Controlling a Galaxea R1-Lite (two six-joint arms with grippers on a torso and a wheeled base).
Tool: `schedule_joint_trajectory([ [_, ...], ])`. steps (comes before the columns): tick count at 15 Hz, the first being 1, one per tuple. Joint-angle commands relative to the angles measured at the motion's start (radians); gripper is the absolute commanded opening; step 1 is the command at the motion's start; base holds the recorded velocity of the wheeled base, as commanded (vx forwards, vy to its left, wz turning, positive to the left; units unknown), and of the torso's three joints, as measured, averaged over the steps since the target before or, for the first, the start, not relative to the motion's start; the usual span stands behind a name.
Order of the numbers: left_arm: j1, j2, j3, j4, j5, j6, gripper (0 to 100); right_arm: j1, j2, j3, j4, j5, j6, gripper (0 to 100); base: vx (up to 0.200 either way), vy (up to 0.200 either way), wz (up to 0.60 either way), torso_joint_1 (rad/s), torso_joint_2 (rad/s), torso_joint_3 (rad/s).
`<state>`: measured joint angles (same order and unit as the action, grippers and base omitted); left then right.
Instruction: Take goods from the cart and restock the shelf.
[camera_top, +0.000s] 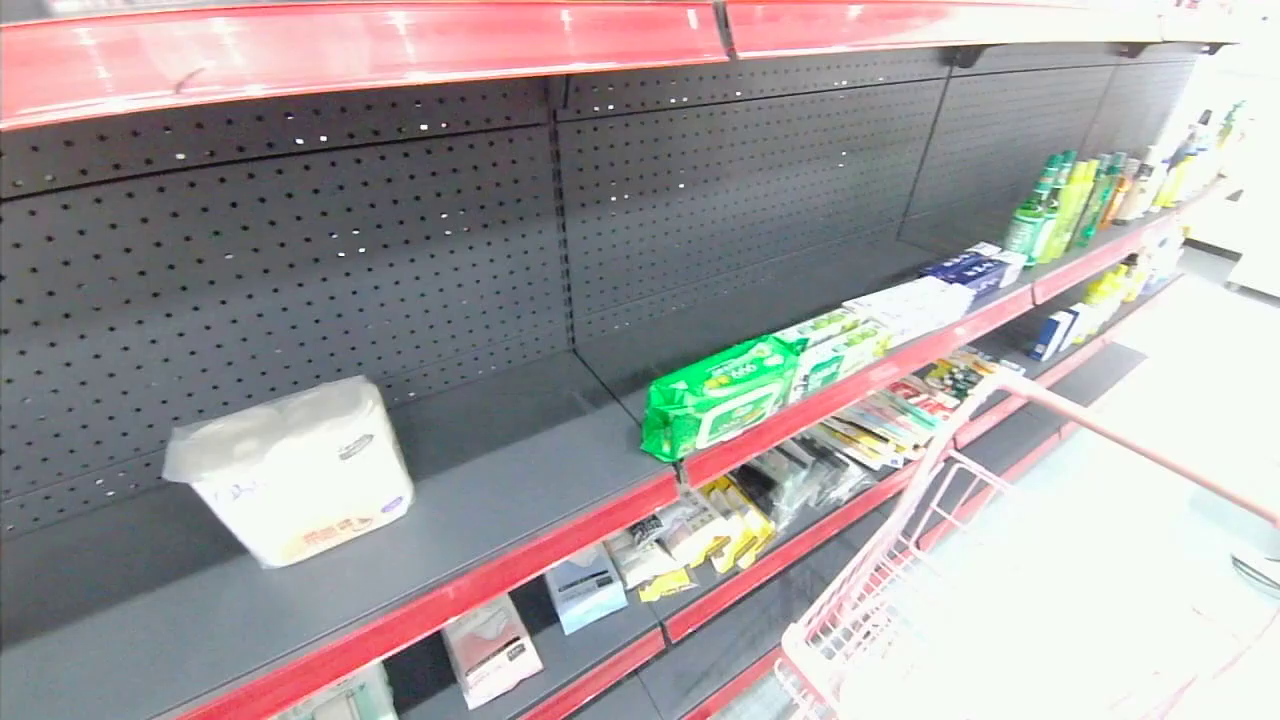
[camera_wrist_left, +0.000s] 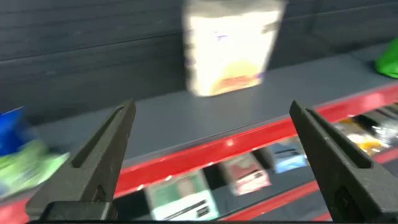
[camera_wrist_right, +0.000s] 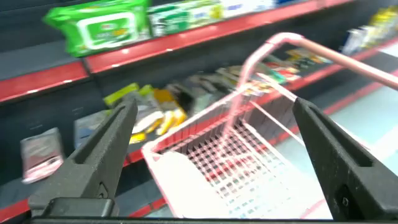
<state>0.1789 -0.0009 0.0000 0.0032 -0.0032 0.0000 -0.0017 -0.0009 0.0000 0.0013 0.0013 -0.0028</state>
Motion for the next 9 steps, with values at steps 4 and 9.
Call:
schedule_joint_trajectory([
  [4, 0.001, 0.001, 0.000, 0.000, 0.000, 0.000, 100, 0.000, 0.001, 0.000, -0.001, 0.000, 0.000, 100, 0.000, 0.000, -0.60, 0.002, 0.00, 0.001],
  [9, 0.001, 0.001, 0.000, 0.000, 0.000, 0.000, 100, 0.000, 0.001, 0.000, 0.000, 0.000, -0.003, 100, 0.000, 0.000, -0.24, 0.001, 0.00, 0.002],
])
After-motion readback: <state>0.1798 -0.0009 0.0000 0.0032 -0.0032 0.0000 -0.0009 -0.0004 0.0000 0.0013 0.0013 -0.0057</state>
